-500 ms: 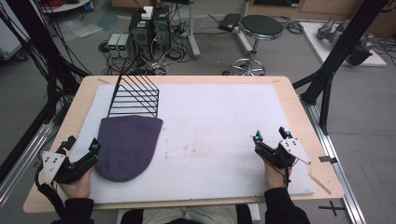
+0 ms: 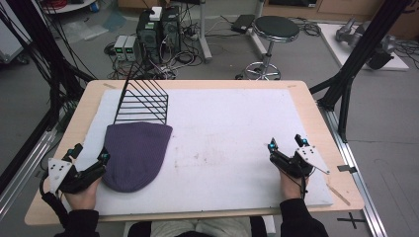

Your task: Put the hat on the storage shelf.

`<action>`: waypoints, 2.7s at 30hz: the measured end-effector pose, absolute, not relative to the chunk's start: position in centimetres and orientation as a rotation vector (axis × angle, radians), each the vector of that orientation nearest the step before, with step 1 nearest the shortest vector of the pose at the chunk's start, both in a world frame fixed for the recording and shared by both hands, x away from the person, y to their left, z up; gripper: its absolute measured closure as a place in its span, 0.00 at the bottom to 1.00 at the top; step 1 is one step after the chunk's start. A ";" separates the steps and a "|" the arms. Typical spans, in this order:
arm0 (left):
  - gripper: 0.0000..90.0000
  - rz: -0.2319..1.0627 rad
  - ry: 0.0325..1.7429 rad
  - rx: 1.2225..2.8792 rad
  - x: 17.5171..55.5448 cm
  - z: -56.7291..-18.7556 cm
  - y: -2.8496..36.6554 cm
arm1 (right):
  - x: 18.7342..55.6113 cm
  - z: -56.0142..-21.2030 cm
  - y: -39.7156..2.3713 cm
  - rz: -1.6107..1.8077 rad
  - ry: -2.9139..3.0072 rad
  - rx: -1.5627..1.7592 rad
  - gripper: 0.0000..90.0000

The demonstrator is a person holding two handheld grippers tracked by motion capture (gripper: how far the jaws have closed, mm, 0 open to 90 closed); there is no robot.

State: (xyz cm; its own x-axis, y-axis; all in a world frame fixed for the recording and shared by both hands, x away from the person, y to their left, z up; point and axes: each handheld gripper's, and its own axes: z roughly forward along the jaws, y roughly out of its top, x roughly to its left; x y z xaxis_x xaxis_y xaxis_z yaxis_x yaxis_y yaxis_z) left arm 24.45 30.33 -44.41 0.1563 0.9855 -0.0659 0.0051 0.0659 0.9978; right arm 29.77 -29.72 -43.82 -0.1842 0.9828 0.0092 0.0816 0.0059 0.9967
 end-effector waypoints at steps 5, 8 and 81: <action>0.17 1.014 1.144 1.226 24.6 -44.4 30.5 | 29.8 -43.8 -29.7 1.308 1.408 1.180 0.14; 0.17 1.009 1.145 1.216 24.6 -44.2 30.6 | 29.8 -43.8 -29.7 1.308 1.411 1.179 0.14; 0.27 0.294 0.490 2.137 25.5 -44.0 30.6 | 29.7 -43.7 -30.1 1.415 1.419 1.175 0.14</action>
